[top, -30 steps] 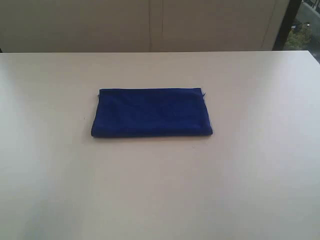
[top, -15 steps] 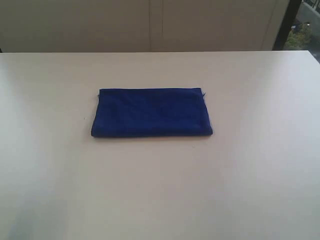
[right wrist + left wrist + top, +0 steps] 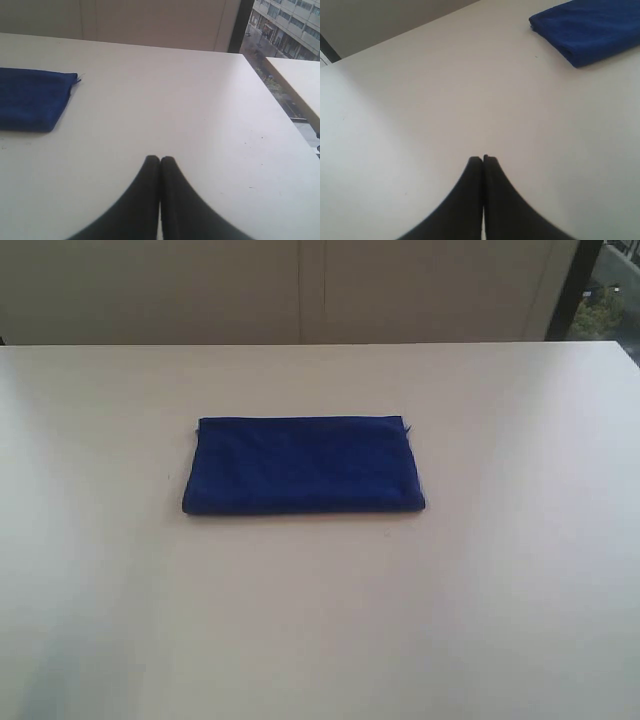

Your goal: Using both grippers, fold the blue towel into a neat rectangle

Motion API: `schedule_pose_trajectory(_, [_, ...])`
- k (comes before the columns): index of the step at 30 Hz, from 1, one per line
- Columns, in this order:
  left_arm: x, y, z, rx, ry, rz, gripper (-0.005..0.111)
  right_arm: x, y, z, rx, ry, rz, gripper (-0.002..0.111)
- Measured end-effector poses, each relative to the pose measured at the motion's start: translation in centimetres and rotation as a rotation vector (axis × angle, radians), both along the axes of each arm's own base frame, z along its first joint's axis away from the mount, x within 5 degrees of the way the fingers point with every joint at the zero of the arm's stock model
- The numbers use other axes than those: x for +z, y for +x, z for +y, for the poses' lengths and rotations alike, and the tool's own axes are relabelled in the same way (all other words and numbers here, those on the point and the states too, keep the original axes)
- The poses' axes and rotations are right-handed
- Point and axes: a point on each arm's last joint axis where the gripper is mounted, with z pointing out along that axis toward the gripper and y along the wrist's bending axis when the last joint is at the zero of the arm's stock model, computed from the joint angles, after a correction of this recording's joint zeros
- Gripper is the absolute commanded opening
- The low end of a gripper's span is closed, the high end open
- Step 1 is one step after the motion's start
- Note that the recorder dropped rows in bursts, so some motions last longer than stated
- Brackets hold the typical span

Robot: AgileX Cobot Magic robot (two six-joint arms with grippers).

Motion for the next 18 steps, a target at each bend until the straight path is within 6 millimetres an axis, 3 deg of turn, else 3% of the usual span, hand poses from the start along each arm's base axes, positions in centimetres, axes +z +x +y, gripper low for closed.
schedule_pose_trajectory(8, [0.34,0.12,0.04,0.010,-0.016,-0.037,0.000,0.00,0.00,0.00,0.000,0.000,0.000,0.000])
schedule_pose_trajectory(18, [0.45,0.15,0.06,0.065,-0.181,-0.029,0.000,0.00,0.00,0.00,0.000,0.000,0.000,0.000])
